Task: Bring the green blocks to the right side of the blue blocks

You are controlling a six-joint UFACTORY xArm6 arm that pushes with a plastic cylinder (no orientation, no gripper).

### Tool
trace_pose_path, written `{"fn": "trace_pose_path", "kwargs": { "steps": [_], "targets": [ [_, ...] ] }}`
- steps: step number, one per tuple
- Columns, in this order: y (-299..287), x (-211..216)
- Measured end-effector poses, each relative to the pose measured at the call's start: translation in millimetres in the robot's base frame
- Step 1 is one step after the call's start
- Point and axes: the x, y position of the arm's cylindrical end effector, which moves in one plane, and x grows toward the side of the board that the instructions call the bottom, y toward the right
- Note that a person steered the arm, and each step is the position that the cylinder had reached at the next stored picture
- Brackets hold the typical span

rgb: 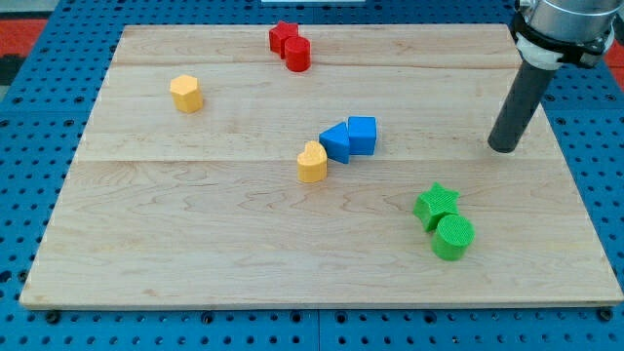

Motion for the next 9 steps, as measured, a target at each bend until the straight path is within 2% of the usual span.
{"fn": "trace_pose_path", "kwargs": {
  "steps": [1, 2, 3, 4, 5, 6, 7, 9],
  "targets": [
    [2.7, 76.7],
    [2.3, 118.8],
    [13.9, 151.1],
    [0.4, 165.5],
    [-11.6, 166.8],
    [-52.1, 166.9],
    [-74.5, 142.6],
    [-69.8, 77.2]
  ]
}}
